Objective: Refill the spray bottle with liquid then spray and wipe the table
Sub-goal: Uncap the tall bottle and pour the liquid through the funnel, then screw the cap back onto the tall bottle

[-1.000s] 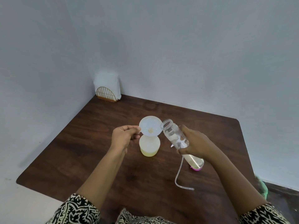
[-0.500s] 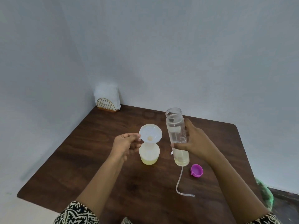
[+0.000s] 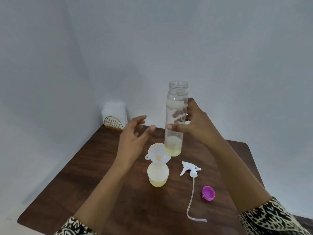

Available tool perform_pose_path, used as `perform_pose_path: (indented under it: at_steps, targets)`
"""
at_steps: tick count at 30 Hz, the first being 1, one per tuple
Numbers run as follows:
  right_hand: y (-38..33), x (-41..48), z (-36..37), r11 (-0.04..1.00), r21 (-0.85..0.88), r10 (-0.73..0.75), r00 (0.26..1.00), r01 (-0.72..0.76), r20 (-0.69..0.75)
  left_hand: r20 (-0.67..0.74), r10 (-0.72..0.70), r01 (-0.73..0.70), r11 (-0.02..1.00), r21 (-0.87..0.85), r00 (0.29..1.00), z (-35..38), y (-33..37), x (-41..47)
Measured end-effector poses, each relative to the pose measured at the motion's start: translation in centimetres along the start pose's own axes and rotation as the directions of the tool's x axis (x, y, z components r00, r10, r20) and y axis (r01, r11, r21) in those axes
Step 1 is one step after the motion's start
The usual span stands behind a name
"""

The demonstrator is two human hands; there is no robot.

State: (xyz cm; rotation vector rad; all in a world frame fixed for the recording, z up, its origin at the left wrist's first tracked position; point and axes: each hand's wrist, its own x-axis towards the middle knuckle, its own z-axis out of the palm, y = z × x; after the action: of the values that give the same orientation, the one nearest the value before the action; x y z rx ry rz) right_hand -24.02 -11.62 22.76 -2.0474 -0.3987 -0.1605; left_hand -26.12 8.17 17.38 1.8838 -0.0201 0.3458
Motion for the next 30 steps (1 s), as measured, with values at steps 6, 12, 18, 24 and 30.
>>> perform_pose_path:
  at_steps: [6,12,18,24,30]
  targets:
    - [-2.3,2.6,1.9,0.995,-0.076,-0.067,0.997,0.063,-0.045,0.174,0.015,0.015,0.985,-0.170,0.985,0.8,4.5,3.8]
    - [-1.2,3.2,3.1,0.992,-0.104,-0.067,0.997,0.070,0.037,0.085,-0.004,0.029,0.955,-0.295,0.996,1.7,4.4,4.7]
    - [4.9,1.9,0.3,0.915,-0.386,0.197,0.967,-0.121,0.164,-0.014,-0.038,0.035,0.983,-0.180,0.999,1.7,3.1,5.7]
    - [16.0,-2.6,-0.1,0.520,-0.826,0.704,0.655,-0.214,0.274,0.005,-0.037,0.037,0.987,-0.157,0.999,1.9,2.4,6.0]
    - [21.3,-7.0,2.0,0.412,-0.875,0.780,0.595,-0.255,0.194,0.022,-0.053,0.056,0.986,-0.157,0.998,2.4,2.0,6.0]
